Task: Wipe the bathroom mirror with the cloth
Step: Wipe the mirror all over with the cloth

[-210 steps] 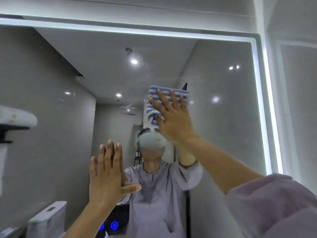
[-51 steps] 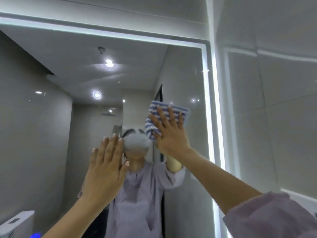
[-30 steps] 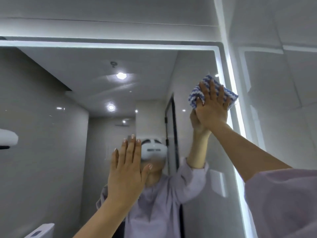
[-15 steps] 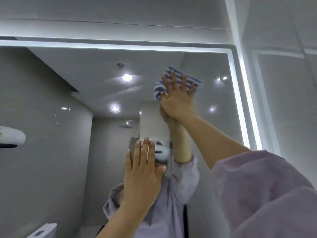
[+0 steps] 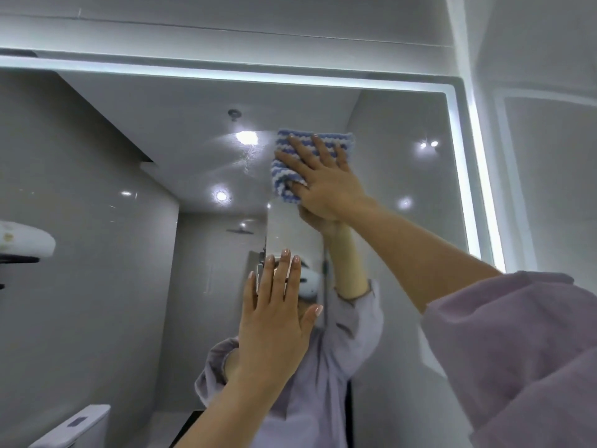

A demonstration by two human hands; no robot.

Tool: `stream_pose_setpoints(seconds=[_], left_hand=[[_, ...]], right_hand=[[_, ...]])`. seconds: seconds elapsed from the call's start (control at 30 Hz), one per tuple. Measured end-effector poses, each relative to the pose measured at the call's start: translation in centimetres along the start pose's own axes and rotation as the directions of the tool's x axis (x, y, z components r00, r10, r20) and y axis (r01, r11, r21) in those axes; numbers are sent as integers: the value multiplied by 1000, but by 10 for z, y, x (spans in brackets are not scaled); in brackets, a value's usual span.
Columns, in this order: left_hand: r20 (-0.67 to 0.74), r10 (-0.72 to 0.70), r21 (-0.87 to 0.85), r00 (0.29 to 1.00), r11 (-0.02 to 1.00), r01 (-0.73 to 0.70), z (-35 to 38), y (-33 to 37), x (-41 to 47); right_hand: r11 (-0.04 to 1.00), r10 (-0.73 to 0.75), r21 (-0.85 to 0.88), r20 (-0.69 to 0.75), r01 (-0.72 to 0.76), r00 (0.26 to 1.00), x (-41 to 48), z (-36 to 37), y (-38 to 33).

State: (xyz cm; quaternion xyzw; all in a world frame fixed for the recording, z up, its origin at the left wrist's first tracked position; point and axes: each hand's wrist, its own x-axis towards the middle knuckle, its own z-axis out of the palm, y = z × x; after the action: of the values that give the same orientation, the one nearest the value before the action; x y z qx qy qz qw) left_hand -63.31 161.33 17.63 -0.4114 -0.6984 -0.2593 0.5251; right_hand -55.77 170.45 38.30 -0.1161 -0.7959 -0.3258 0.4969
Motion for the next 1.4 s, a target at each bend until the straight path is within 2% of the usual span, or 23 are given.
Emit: stream_pose_setpoints(seconds=[0.17,0.33,0.43,0.6,0.87,1.1,1.17,1.4], left_hand=[[-6,4,-20,1000,1000,-4,0,0,0],[-11,5,-37,1000,999,-5,2,-1,-1],[-9,4,-34,1000,999,-4,0,0,-1],[-15,8,-40,1000,999,-9,1,0,-1],[11,-13,-79,1000,997,14,1,1,-1],[30,-33,-82,999,996,35,-1,4,0],[34,-29,-82,999,996,32,-3,4,0],[34,-37,-100,999,994,40,-7,6,0]], right_hand=[[984,175,21,10,-176,984,-8,-4,57],[913,406,59,-15,-404,914,-38,-5,115],[884,463,89,-23,-460,886,-57,-2,123],[888,457,79,-39,-454,888,-88,9,90],[968,244,-52,-15,-245,970,-193,45,16],[992,128,-12,27,-127,991,-230,50,1],[990,144,0,30,-144,989,-221,47,9],[926,375,42,25,-376,927,-146,27,41]])
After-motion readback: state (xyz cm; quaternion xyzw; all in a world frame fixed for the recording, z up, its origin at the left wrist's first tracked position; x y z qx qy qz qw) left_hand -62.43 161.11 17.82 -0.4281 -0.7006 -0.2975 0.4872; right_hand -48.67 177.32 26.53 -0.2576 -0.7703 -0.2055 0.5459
